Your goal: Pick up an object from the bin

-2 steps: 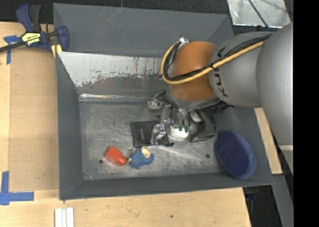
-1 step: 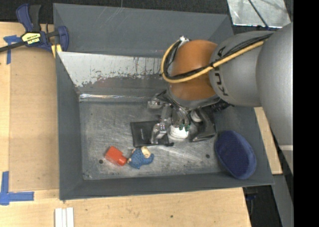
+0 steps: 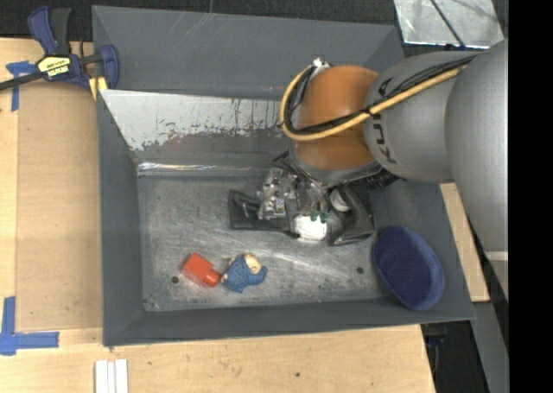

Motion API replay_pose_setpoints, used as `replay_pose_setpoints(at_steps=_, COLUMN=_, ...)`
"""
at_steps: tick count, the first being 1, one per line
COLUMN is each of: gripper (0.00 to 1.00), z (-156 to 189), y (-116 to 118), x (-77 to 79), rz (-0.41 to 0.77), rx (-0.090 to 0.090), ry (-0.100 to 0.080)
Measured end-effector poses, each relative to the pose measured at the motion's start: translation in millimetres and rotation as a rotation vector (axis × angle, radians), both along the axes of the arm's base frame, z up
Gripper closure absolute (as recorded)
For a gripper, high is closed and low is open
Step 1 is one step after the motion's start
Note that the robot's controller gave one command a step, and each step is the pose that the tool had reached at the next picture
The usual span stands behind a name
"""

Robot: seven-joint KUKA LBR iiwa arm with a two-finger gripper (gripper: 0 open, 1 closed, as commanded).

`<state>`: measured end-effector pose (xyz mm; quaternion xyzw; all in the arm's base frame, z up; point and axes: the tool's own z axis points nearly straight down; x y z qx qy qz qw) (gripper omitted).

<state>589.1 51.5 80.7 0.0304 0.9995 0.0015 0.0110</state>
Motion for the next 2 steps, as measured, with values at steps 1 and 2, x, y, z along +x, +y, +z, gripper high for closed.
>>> replay_pose_setpoints(at_steps=1, gripper=1.0, z=35, y=0, x=2.3, rz=-0.001, rx=-0.002, ry=0.014)
replay_pose_setpoints(at_steps=2, gripper=1.0, z=93, y=-1, x=4.9, rz=-0.003, rx=-0.002, ry=0.012)
